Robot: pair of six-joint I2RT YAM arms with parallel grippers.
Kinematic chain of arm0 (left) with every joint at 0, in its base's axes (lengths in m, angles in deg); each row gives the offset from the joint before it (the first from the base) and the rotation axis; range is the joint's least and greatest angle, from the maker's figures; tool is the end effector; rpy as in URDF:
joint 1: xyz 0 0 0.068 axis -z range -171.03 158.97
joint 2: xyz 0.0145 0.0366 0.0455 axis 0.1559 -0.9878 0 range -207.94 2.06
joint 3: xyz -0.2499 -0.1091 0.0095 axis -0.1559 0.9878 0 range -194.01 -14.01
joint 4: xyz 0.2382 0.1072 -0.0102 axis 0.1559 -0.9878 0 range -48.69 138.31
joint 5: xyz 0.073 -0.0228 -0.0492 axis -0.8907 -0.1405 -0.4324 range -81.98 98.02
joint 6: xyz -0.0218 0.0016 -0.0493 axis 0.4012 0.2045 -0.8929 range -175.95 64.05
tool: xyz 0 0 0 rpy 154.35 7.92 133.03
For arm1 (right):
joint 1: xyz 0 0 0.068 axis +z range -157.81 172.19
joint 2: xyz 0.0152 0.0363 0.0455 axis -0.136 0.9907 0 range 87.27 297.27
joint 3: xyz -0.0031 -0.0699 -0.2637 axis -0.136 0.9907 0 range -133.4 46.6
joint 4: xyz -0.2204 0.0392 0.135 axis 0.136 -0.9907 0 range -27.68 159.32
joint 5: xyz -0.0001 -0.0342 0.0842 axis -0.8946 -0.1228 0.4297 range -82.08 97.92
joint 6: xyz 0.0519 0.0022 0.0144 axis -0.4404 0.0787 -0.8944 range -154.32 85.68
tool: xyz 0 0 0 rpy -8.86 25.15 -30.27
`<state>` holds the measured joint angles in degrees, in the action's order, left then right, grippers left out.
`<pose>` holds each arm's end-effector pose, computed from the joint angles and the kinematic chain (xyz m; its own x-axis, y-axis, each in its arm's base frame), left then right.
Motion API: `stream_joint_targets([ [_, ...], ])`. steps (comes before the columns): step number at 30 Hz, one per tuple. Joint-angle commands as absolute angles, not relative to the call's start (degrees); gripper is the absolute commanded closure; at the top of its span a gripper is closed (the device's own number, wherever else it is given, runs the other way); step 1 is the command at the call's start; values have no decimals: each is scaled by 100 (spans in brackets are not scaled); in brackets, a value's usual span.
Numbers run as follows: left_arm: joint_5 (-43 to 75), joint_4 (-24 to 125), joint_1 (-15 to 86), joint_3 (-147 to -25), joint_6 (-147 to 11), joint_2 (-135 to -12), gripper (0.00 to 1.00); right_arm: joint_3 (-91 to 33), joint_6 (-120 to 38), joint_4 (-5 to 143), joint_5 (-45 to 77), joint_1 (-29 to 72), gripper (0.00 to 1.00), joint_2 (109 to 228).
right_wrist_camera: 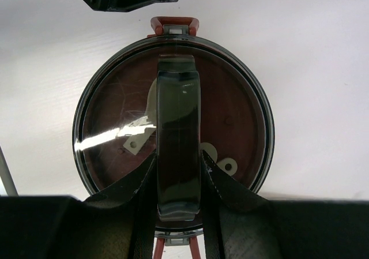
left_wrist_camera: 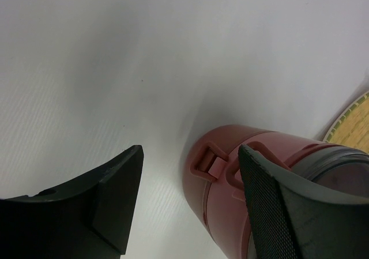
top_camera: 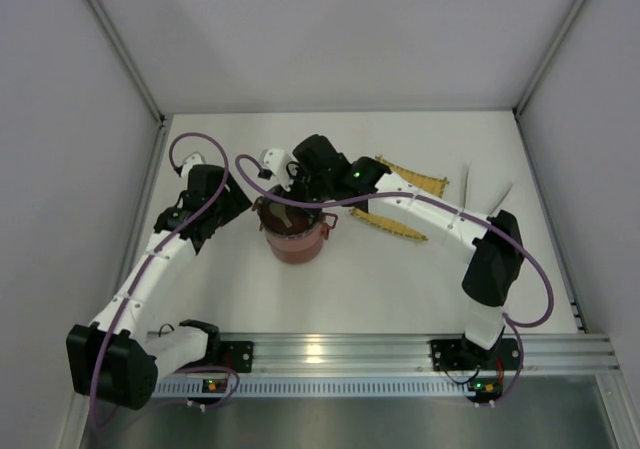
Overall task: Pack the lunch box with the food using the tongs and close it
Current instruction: Place the box lid in the packing box.
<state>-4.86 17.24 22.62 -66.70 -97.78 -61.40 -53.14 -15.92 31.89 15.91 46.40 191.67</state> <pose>0.2302 -0.0478 0.2903 -0.5290 -0.5405 -0.6543 -0.3810 0.8401 -0.3859 0.2390 0.3401 0.3359 -0.0993 -0.6722 -0.7336 -0.9432 0.2985 -0.1458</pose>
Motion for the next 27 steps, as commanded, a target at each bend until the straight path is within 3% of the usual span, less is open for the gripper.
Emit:
stream_joint_targets([
  [1, -516, 1729, 2277, -6903, -9700, -5990, 28, -5421, -1603, 2862, 1574, 4677, 99, 18808],
  [27, -446, 1737, 2277, -6974, -9621, -6078, 28, -5570, -1560, 2793, 1565, 4677, 100, 18755],
])
